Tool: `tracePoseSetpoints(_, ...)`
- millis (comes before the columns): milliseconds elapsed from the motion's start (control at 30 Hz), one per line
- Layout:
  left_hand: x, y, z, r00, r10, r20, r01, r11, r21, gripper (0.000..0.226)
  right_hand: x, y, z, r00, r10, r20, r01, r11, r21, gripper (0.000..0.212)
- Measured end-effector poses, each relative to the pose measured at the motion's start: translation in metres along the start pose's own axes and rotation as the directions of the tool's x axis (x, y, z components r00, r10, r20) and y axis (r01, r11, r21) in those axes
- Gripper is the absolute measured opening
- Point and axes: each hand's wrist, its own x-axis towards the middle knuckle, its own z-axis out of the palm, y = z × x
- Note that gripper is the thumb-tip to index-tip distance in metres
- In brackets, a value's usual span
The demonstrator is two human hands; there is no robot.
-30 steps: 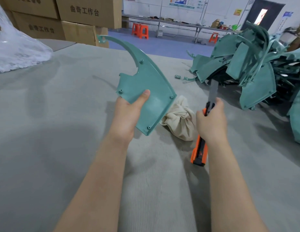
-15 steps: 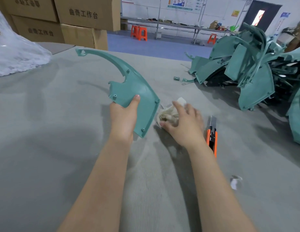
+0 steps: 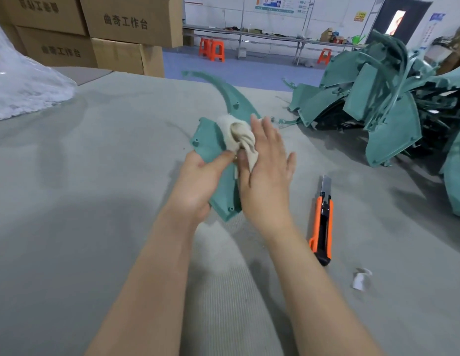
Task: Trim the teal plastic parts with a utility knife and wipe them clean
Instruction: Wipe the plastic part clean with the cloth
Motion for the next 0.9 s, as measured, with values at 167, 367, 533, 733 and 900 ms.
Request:
tracePoseSetpoints(167, -0.008, -0.001, 0.009, 0.990, -0.005, 0.140, -0.007, 0.996, 0.088, 0.020, 0.013, 0.038, -0.013, 0.926, 0.374, -0.057, -0.365, 0.923, 0.126, 0.043)
tracePoseSetpoints(367, -0.009, -0.002, 0.011, 0.979, -0.041, 0.198, 0.030, 0.998, 0.060, 0.018, 0.022, 0.054, -0.030, 0.637, 0.766, -0.085, -0.618, 0.573, 0.538, 0.040)
tracePoseSetpoints(533, -0.007, -0.002, 0.005, 0.985, -0.067, 0.158, 0.045, 0.989, 0.138, 0.018, 0.013, 0.036, -0.032, 0.942, 0.335, 0.021, -0.320, 0.878, 0.355, 0.027)
tracePoseSetpoints(733, -0.009, 0.002, -0.002, 0.954, -0.073, 0.292, 0.015, 0.980, 0.196, 0.021, 0.011, 0.034, -0.021, 0.948, 0.308, -0.081, -0.289, 0.939, 0.186, 0.032)
tracePoseSetpoints(900, -0.013, 0.002, 0.004, 0.944, -0.091, 0.317, -0.018, 0.946, 0.324, 0.021, 0.016, 0.052, -0.024, 0.685, 0.725, 0.066, -0.698, 0.628, 0.345, 0.055)
